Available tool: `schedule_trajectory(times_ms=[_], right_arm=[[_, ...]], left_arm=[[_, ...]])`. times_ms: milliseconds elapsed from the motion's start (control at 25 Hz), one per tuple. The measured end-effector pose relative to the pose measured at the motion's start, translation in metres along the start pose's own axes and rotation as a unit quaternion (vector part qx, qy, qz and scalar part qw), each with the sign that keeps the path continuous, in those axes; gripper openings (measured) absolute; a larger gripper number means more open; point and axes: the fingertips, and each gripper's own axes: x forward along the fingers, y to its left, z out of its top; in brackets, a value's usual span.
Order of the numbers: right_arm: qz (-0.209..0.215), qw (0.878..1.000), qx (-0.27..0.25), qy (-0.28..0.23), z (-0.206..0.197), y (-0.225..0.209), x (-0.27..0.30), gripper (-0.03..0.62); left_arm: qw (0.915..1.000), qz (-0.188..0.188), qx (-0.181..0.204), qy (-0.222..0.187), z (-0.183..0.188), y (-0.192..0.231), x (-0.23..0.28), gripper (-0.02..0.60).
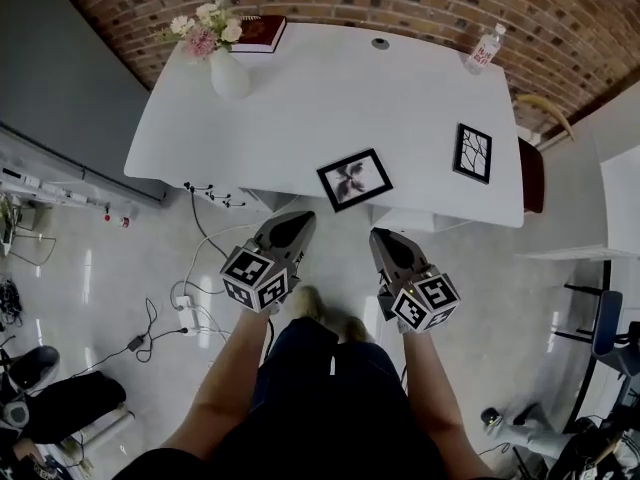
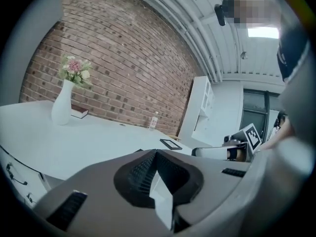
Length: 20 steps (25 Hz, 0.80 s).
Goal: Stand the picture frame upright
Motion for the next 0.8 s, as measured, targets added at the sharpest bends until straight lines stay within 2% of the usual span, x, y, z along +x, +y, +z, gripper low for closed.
schedule_trajectory(times_ms=[320,800], right_arm=[[-0.033,0.999,0.015,-0.001,-0.014,-0.003,0.017,0.005],[-0.067,0.997,0.034,-0.006,-0.038,-0.008,0.038,0.005]], left_arm=[[0.9989,-0.036,-0.022,0.019,-0.013,0.016,0.016,0.002],[0.9945,-0.067,-0.066,0.046,-0.043,0.027,0.031,0.003]])
